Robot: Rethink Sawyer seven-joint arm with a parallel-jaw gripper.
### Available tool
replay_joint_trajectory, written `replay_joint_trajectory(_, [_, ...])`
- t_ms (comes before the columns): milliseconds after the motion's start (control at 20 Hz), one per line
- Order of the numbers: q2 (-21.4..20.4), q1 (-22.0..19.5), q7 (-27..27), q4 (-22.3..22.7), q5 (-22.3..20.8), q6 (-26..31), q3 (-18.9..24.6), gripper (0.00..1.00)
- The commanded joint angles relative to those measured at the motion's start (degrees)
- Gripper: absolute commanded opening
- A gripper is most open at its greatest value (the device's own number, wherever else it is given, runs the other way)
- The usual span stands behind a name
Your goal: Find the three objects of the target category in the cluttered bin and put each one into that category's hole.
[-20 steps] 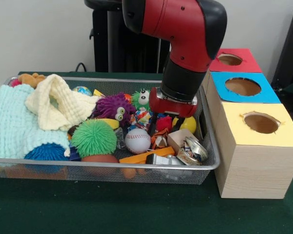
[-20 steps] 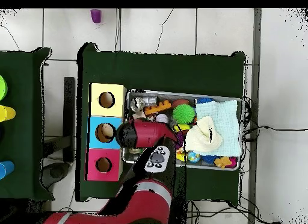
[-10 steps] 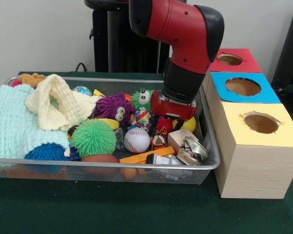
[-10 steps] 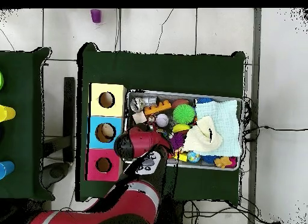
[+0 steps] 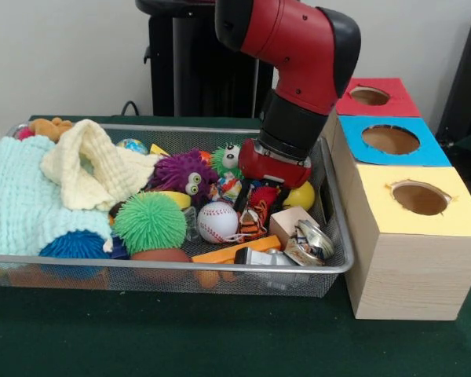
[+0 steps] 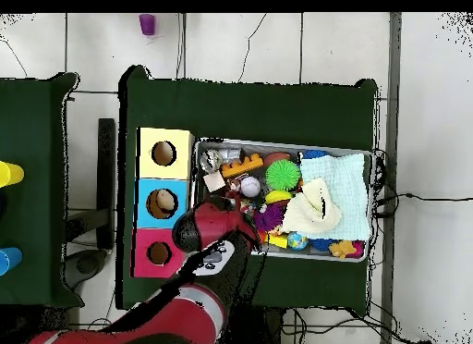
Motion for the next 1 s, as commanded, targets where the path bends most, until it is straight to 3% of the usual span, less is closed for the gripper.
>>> replay_joint_trajectory(50, [6.56, 0.75, 13.76, 8.22, 1.54, -0.29, 0.06, 1.0])
replay_joint_trajectory(350, [8.77, -2.01, 10.43, 7.06, -1.49, -6.01, -2.71, 1.0])
replay_joint_trajectory(1000, [11.12, -4.45, 6.7, 4.6, -3.33, -11.2, -5.62, 1.0])
